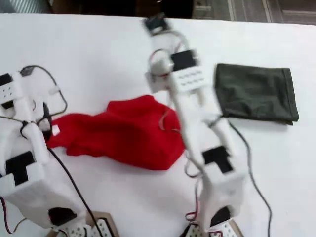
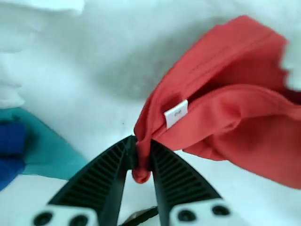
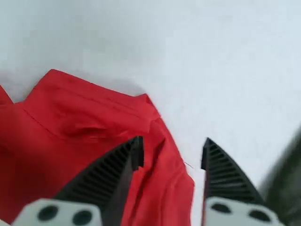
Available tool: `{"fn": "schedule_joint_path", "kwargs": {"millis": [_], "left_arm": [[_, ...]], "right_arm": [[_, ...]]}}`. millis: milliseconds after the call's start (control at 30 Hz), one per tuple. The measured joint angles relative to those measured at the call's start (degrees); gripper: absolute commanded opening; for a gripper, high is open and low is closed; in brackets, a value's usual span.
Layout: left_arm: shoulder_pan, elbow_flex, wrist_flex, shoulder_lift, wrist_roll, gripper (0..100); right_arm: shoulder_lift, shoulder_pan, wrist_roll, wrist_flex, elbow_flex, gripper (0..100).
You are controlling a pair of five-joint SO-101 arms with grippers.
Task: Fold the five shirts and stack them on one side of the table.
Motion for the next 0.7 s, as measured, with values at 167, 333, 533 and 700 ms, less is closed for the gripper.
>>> {"fn": "schedule_joint_path", "kwargs": {"millis": [167, 333, 533, 700], "left_arm": [[-0.26, -0.09, 2.11, 0.88, -2.81, 21], [-0.26, -0.09, 2.55, 0.97, -3.08, 21], [-0.35, -0.09, 2.55, 0.97, -3.08, 19], [-0.26, -1.76, 2.64, 0.97, -3.08, 19]], "right_arm": [[15.65, -4.92, 0.0, -0.7, -10.46, 24.7], [30.07, -6.51, 0.0, 2.46, -21.71, 22.7], [38.51, -4.75, -0.09, 10.55, -35.78, 3.3], [39.56, -1.93, -0.35, 15.47, -47.03, 2.0]]}}
